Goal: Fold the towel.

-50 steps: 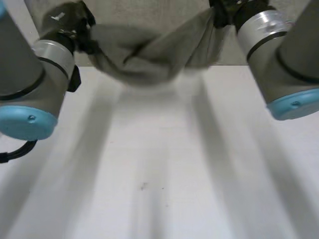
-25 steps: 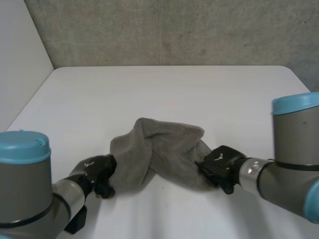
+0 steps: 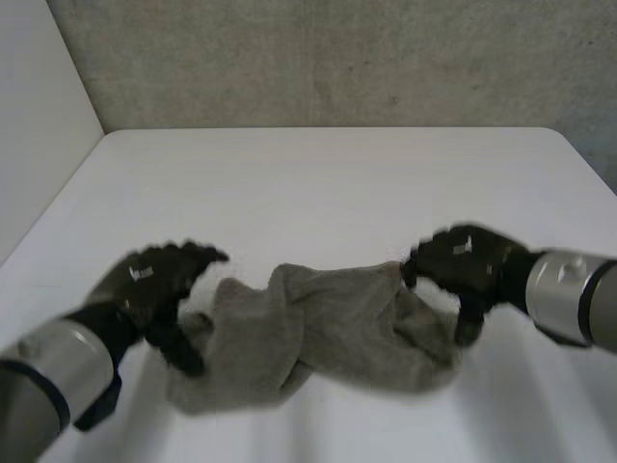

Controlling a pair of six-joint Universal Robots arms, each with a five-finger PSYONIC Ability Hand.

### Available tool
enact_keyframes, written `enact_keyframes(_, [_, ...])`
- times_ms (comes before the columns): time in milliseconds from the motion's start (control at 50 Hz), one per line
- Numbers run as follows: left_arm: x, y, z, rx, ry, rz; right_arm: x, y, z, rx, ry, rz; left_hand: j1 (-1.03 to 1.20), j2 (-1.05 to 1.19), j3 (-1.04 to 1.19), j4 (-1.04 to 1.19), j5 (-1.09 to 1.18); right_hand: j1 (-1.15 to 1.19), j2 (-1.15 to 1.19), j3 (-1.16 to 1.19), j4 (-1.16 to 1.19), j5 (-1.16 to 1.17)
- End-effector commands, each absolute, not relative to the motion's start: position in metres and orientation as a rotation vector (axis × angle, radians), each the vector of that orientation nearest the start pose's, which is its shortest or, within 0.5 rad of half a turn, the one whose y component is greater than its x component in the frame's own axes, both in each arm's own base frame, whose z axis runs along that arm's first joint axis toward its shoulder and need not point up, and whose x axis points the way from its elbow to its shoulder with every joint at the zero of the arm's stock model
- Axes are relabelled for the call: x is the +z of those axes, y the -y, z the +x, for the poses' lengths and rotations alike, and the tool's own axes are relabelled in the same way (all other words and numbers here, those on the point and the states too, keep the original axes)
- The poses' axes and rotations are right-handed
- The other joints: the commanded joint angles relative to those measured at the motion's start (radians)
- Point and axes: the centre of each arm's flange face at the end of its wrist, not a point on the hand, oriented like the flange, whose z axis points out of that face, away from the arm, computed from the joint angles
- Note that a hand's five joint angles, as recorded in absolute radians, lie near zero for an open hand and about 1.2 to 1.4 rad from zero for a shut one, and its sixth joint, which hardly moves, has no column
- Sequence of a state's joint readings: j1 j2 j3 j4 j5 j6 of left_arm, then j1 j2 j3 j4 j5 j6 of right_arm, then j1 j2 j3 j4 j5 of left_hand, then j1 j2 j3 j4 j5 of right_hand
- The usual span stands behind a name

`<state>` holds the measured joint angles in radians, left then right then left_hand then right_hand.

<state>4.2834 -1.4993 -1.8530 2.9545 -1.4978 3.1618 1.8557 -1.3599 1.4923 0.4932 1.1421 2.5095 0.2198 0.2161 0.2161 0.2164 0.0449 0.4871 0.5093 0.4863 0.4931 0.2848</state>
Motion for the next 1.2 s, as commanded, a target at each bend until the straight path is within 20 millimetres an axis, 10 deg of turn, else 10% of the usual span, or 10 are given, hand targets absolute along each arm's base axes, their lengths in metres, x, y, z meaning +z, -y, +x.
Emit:
enact_keyframes(20, [0.269,0.201,-0.231,-2.034,-2.683,0.626,0.266,0.25,0.251,-1.519,-2.126,-1.093,0.061,0.065,0.065,0.065,0.062,-0.032,-0.054,-0.031,-0.038,-0.004])
enact_keyframes(220, [0.241,0.253,-0.254,-1.92,-2.756,0.628,0.239,0.3,0.268,-1.425,-2.19,-0.854,0.076,0.08,0.08,0.079,0.076,-0.041,-0.063,-0.04,-0.047,-0.013])
enact_keyframes(520, [0.151,0.27,-0.288,-1.517,-2.952,0.773,0.18,0.286,0.298,-1.173,-2.265,-0.929,0.19,0.194,0.194,0.194,0.191,-0.313,-0.335,-0.312,-0.319,-0.285])
enact_keyframes(640, [0.151,0.263,-0.289,-1.374,-2.991,0.817,0.183,0.286,0.306,-1.202,-2.268,-0.982,0.249,0.253,0.253,0.253,0.249,0.376,0.354,0.377,0.37,0.404])
enact_keyframes(700, [0.159,0.267,-0.293,-1.397,-2.96,0.864,0.193,0.29,0.311,-1.255,-2.256,-1.028,0.534,0.538,0.538,0.537,0.534,0.907,0.884,0.907,0.901,0.934])
enact_keyframes(780, [0.176,0.28,-0.307,-1.536,-2.907,0.896,0.211,0.3,0.319,-1.358,-2.22,-1.069,1.175,1.179,1.179,1.179,1.176,0.909,0.887,0.91,0.903,0.937])
enact_keyframes(900, [0.221,0.302,-0.325,-1.838,-2.777,0.891,0.291,0.327,0.33,-1.793,-2.0,-1.042,1.176,1.18,1.18,1.18,1.177,0.909,0.887,0.91,0.903,0.937])
enact_keyframes(1040, [0.364,0.33,-0.313,-2.61,-2.261,0.314,0.415,0.334,0.32,-2.376,-1.466,-0.774,1.176,1.18,1.18,1.18,1.177,0.909,0.887,0.91,0.903,0.937])
enact_keyframes(1100, [0.394,0.327,-0.299,-2.798,-2.133,0.059,0.421,0.334,0.315,-2.412,-1.429,-0.757,1.176,1.18,1.18,1.18,1.177,0.909,0.887,0.91,0.903,0.937])
enact_keyframes(1200, [0.379,0.325,-0.293,-2.8,-2.198,0.039,0.38,0.334,0.314,-2.311,-1.551,-0.873,1.176,1.18,1.18,1.18,1.177,0.909,0.887,0.91,0.903,0.937])
